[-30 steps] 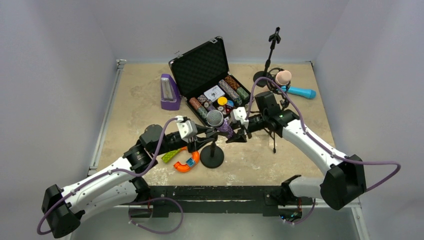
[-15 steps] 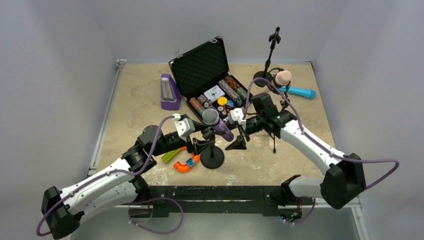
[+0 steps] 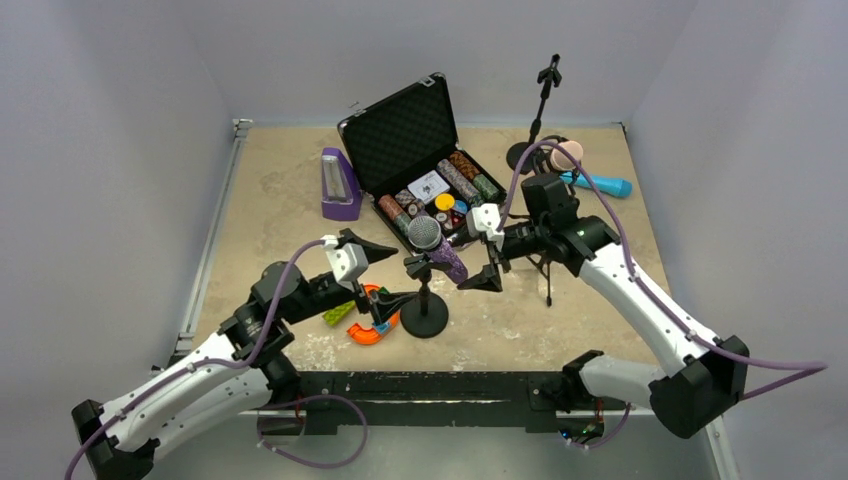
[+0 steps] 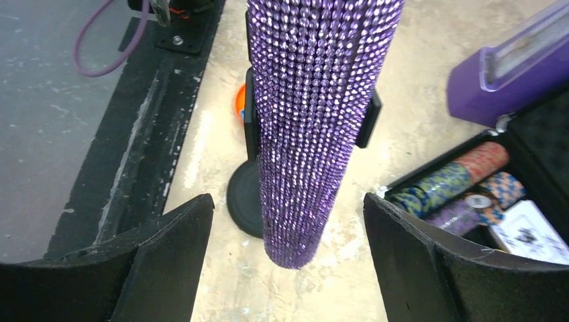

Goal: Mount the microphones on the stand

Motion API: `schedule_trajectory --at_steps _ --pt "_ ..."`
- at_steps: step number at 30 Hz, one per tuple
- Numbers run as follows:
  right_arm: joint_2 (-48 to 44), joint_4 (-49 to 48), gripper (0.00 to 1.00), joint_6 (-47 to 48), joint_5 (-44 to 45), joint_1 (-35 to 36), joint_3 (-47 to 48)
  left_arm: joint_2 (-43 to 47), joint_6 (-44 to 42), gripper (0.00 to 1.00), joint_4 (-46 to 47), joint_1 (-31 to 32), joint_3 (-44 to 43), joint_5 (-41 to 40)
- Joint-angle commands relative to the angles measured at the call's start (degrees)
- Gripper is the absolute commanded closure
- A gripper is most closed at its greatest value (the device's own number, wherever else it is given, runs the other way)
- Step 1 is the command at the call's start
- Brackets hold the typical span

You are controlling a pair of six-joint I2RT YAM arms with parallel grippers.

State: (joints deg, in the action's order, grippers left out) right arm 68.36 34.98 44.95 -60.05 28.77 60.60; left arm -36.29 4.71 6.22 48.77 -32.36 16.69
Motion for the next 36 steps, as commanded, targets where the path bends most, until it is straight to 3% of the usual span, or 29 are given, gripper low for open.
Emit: schedule_trajectory --at_steps 1,10,17,25,36 --pt "-3.2 3.21 0.15 0.68 4.12 -1.32 4.04 4.49 -2.34 0.04 -6.01 -0.08 -2.36 -1.66" --pt "-8.3 11.07 0.13 5.54 4.89 -2.62 5.29 13.58 -0.41 0.01 -15.68 -0.07 0.62 -4.56" --pt "-14.19 17.61 0.12 7.95 3.7 -3.25 5.01 17.86 3.14 0.01 -14.54 -0.07 4.83 -6.82" --pt "-21.58 18.46 0.08 7.78 -3.42 -9.86 0.34 17.88 5.57 0.01 -13.25 -0.07 6.67 -9.06" --pt "-27.74 18.06 0.07 7.83 -6.52 -16.56 -8.08 18.18 8.98 0.01 -11.62 -0.07 9.13 -10.25"
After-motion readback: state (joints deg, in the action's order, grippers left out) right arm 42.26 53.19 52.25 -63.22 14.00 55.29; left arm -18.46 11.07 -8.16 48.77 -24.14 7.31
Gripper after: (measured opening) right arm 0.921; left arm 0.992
